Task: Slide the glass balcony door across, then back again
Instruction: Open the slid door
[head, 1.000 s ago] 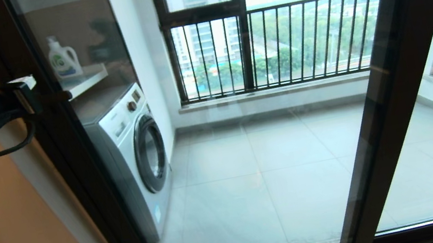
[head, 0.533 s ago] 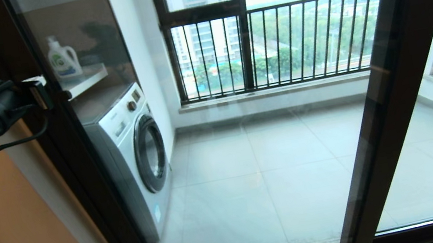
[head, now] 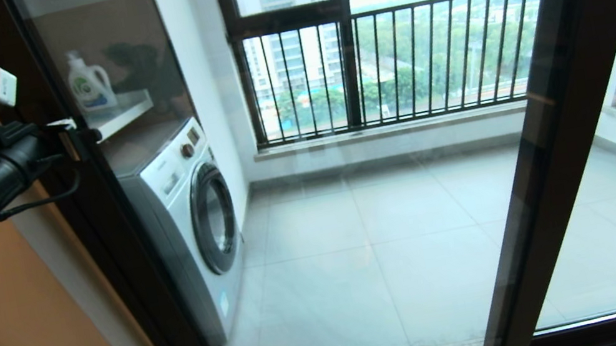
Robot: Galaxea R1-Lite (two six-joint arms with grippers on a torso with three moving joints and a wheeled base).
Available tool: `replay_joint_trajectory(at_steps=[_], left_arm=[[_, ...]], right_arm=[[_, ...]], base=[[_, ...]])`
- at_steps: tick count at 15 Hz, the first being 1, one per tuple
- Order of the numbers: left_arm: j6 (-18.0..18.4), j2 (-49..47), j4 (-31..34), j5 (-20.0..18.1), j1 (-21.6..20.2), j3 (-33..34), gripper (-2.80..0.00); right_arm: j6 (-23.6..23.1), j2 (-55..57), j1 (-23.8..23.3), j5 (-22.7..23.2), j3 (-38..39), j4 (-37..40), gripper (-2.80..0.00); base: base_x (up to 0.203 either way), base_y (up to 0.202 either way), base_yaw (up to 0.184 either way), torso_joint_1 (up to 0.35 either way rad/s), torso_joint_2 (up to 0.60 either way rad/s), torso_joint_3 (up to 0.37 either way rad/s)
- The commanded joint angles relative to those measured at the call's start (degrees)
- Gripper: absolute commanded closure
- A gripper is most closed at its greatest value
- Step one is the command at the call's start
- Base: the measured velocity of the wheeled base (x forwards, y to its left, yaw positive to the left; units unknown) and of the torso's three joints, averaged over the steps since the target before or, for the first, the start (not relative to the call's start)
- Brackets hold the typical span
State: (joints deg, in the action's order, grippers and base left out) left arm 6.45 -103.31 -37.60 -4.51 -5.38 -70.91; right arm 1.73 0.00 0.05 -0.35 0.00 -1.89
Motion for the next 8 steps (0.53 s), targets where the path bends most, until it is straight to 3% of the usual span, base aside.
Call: replay_joint_trajectory(at_steps=[1, 8], left_arm=[[0.06, -1.54, -0.21, -0.06, -0.40, -0.33, 0.00], [-0.51, -2.86, -0.28, -0.06, -0.60, -0.08, 0.00]], right_arm=[[0.03, 0.00, 0.04, 0.00, 0.70, -0.04, 0.00], [0.03, 0.00, 0.04, 0.00, 0.70, -0.04, 0.00]], base=[[0.000, 0.000, 0.000, 0.000, 0.00, 0.000], [0.000, 0.000, 0.000, 0.000, 0.00, 0.000]])
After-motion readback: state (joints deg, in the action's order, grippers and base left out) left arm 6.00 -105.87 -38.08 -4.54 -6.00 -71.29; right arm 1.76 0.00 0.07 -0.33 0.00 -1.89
